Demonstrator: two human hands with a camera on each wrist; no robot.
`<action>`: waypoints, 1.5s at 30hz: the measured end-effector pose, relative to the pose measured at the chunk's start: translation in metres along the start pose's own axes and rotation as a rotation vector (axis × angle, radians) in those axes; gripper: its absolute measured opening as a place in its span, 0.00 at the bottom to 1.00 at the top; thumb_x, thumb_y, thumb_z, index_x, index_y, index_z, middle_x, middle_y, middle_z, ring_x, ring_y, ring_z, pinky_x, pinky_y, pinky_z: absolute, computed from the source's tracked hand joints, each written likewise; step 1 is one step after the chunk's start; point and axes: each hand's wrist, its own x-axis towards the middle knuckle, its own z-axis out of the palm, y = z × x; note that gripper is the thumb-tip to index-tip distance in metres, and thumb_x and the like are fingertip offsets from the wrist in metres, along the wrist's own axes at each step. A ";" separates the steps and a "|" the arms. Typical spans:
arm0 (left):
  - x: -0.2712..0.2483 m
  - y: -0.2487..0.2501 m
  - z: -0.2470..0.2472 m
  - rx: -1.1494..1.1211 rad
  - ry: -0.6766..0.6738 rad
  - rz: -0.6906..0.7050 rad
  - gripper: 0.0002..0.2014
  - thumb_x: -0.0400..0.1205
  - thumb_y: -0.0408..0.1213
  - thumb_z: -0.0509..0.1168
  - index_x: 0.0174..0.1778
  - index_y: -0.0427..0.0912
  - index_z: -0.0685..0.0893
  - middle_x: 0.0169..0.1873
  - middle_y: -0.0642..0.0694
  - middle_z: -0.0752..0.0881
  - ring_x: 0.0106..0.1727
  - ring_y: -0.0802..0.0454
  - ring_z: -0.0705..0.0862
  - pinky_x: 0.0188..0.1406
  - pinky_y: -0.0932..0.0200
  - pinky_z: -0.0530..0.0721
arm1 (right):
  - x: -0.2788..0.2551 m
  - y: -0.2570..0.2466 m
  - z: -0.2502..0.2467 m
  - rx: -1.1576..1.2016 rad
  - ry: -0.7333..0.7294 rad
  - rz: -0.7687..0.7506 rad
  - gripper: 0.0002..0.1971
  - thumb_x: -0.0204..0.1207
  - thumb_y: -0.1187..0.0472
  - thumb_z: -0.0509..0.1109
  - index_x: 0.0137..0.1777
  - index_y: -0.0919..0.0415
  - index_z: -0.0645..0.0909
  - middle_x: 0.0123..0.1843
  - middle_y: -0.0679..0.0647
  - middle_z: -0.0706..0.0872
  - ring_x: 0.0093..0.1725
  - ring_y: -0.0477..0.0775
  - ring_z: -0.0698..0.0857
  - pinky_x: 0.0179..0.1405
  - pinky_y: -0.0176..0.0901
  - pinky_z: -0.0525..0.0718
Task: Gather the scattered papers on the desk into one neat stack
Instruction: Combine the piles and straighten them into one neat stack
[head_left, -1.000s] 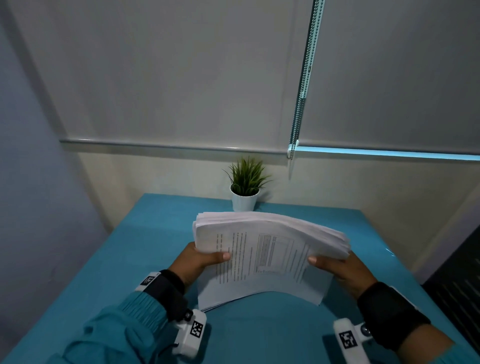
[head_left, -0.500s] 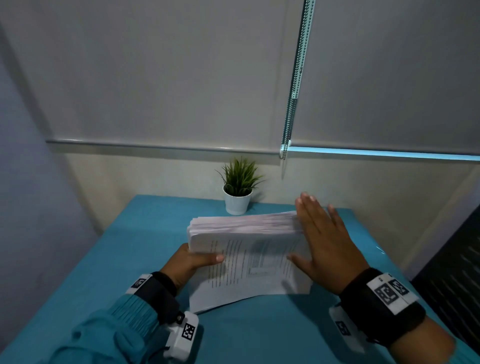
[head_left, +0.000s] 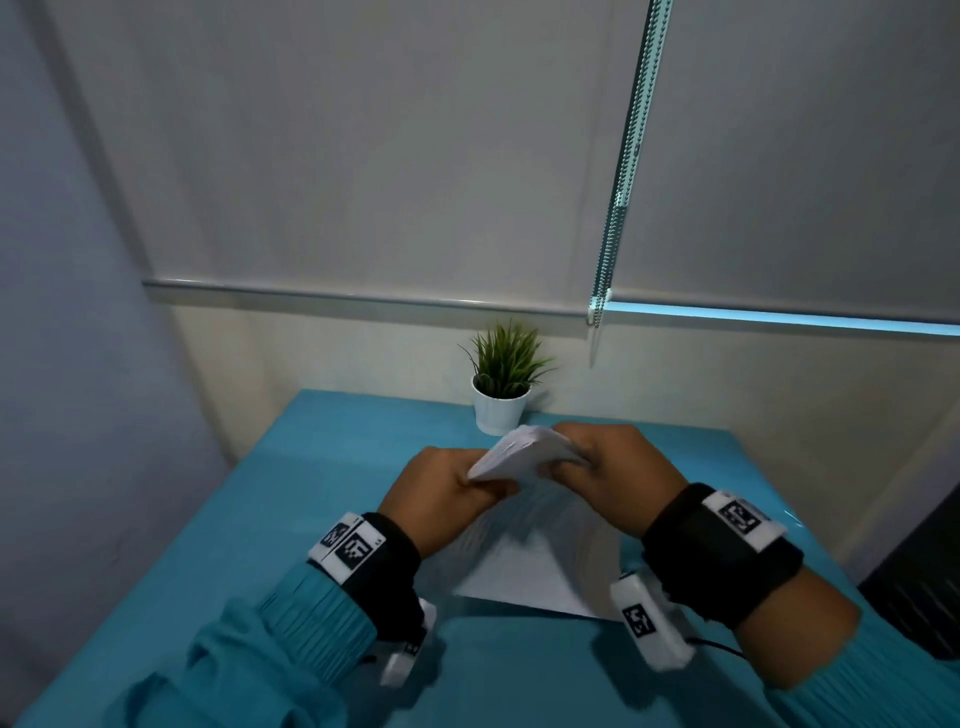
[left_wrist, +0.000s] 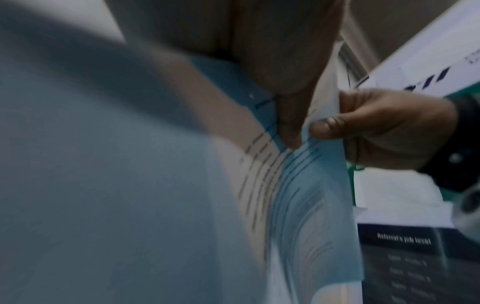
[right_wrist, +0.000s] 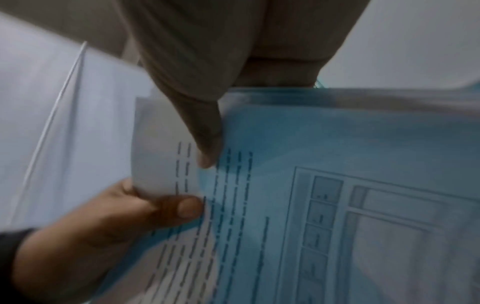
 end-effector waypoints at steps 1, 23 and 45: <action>0.002 0.005 -0.007 0.021 0.045 0.008 0.11 0.71 0.57 0.73 0.48 0.64 0.86 0.34 0.59 0.91 0.38 0.67 0.87 0.42 0.57 0.86 | -0.001 0.001 -0.005 0.054 0.029 -0.004 0.05 0.73 0.55 0.74 0.48 0.46 0.84 0.40 0.41 0.88 0.43 0.40 0.85 0.42 0.40 0.78; -0.014 0.021 0.020 -0.789 0.177 -0.250 0.31 0.56 0.48 0.83 0.54 0.39 0.88 0.49 0.41 0.92 0.51 0.40 0.91 0.50 0.44 0.90 | -0.050 0.040 0.009 1.091 0.235 0.314 0.32 0.60 0.46 0.83 0.63 0.55 0.82 0.60 0.59 0.89 0.61 0.64 0.86 0.65 0.65 0.80; -0.008 0.003 0.007 -0.803 0.079 -0.282 0.25 0.62 0.44 0.81 0.54 0.40 0.91 0.52 0.39 0.92 0.55 0.39 0.90 0.60 0.37 0.86 | -0.039 0.042 -0.037 0.783 0.311 0.260 0.51 0.48 0.33 0.83 0.74 0.48 0.73 0.67 0.46 0.84 0.66 0.49 0.83 0.63 0.44 0.82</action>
